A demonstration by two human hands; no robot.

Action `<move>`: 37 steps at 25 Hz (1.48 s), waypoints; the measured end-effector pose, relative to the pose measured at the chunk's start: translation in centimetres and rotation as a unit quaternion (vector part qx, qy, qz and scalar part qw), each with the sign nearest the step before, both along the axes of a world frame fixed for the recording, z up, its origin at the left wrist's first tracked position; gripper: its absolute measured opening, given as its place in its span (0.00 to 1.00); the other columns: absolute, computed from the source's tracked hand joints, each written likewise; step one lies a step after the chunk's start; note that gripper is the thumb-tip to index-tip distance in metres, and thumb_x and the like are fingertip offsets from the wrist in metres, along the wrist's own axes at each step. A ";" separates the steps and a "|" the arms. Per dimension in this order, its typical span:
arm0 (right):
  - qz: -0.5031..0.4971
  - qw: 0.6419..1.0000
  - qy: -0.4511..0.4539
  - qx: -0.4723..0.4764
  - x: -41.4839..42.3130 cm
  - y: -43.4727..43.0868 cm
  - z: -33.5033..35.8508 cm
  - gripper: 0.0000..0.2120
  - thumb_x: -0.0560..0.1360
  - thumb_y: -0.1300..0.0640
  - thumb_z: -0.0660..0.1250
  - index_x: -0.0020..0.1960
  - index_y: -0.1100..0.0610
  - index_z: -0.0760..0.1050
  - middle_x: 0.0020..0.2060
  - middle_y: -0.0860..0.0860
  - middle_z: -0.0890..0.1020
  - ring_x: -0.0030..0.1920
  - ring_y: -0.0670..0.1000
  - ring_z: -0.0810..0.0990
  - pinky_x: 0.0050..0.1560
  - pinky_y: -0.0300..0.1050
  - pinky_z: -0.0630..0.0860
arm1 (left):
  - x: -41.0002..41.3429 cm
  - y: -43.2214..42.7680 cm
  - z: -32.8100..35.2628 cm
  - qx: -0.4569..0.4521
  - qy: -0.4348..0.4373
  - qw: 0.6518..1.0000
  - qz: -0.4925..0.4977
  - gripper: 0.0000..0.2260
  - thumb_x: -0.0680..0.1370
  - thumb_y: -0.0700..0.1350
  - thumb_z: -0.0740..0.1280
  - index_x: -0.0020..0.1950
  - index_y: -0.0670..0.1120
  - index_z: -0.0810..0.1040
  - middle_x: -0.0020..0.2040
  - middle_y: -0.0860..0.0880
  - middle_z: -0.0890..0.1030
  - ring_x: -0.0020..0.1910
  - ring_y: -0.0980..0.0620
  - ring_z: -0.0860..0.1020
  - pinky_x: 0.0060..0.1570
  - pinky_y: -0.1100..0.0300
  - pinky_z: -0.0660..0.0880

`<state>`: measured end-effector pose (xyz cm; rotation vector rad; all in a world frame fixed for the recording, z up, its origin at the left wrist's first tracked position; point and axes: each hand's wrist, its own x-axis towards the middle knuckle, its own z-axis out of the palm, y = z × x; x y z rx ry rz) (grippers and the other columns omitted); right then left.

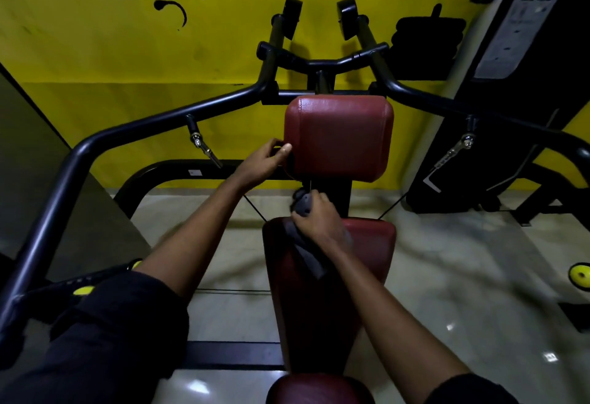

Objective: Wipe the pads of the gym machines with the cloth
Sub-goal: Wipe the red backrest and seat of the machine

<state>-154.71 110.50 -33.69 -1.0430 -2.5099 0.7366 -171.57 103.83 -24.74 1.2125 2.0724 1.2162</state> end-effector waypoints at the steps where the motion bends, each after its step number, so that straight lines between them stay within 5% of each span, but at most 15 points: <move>1: -0.011 0.997 -0.054 0.062 1.2 1.1 0.0 0.25 0.72 0.44 0.70 0.62 0.57 0.71 0.59 0.57 0.75 0.60 0.62 0.74 0.57 0.55 0.74 | 0.2 -0.6 -1.3 0.019 0.011 0.999 0.040 0.18 0.83 0.58 0.58 0.64 0.47 0.74 0.59 0.49 0.80 0.57 0.53 0.78 0.54 0.53 0.74; 4: -0.057 0.979 -0.123 0.156 4.4 3.9 -1.0 0.30 0.71 0.45 0.72 0.67 0.57 0.69 0.64 0.57 0.72 0.63 0.62 0.72 0.60 0.55 0.70 | 0.8 -2.5 -7.6 0.001 0.029 0.993 0.118 0.14 0.84 0.49 0.59 0.64 0.44 0.76 0.60 0.46 0.80 0.59 0.49 0.77 0.54 0.56 0.71; 9: -0.096 0.989 -0.003 0.114 6.4 3.6 -4.4 0.33 0.74 0.36 0.65 0.67 0.59 0.66 0.66 0.56 0.70 0.65 0.60 0.70 0.67 0.58 0.66 | 3.6 -5.6 -16.8 -0.053 0.046 0.991 0.113 0.15 0.82 0.48 0.62 0.65 0.42 0.75 0.61 0.42 0.79 0.61 0.45 0.77 0.57 0.56 0.73; 15: 0.079 0.985 -0.071 0.133 5.3 0.9 -6.3 0.35 0.70 0.43 0.62 0.73 0.58 0.66 0.71 0.55 0.69 0.74 0.61 0.62 0.76 0.58 0.55 | 5.9 -8.0 -19.4 -0.008 0.009 0.989 0.149 0.22 0.81 0.56 0.63 0.72 0.48 0.70 0.66 0.49 0.78 0.66 0.51 0.75 0.62 0.56 0.74; 18: 0.136 0.975 -0.080 0.155 7.6 4.2 -6.1 0.34 0.69 0.50 0.64 0.75 0.54 0.66 0.72 0.52 0.70 0.74 0.58 0.66 0.74 0.54 0.61 | 7.2 -9.2 -20.9 0.004 0.129 0.980 0.155 0.27 0.81 0.52 0.65 0.77 0.43 0.65 0.73 0.44 0.71 0.72 0.49 0.69 0.69 0.55 0.69; 22: 0.009 0.984 -0.053 0.172 7.8 3.6 -6.8 0.29 0.69 0.53 0.67 0.69 0.56 0.71 0.66 0.54 0.76 0.68 0.59 0.71 0.69 0.56 0.68 | 9.4 -11.3 -22.5 0.022 0.242 0.964 0.111 0.26 0.81 0.43 0.66 0.77 0.41 0.64 0.73 0.41 0.68 0.71 0.46 0.69 0.67 0.53 0.71; 32: 0.228 0.940 -0.143 0.207 3.1 1.9 -4.8 0.36 0.65 0.55 0.68 0.72 0.51 0.66 0.69 0.50 0.72 0.69 0.56 0.68 0.67 0.51 0.64 | 12.0 -13.8 -25.1 -0.013 0.167 0.985 0.040 0.32 0.76 0.37 0.60 0.80 0.39 0.55 0.80 0.43 0.57 0.77 0.48 0.61 0.71 0.52 0.66; 37: 0.130 0.966 -0.124 0.188 7.5 3.8 -5.9 0.36 0.63 0.51 0.66 0.72 0.52 0.69 0.68 0.52 0.74 0.69 0.60 0.70 0.67 0.55 0.64 | 11.2 -14.2 -24.7 -0.018 0.140 0.989 0.034 0.34 0.75 0.38 0.61 0.81 0.44 0.53 0.80 0.48 0.55 0.74 0.49 0.66 0.68 0.58 0.69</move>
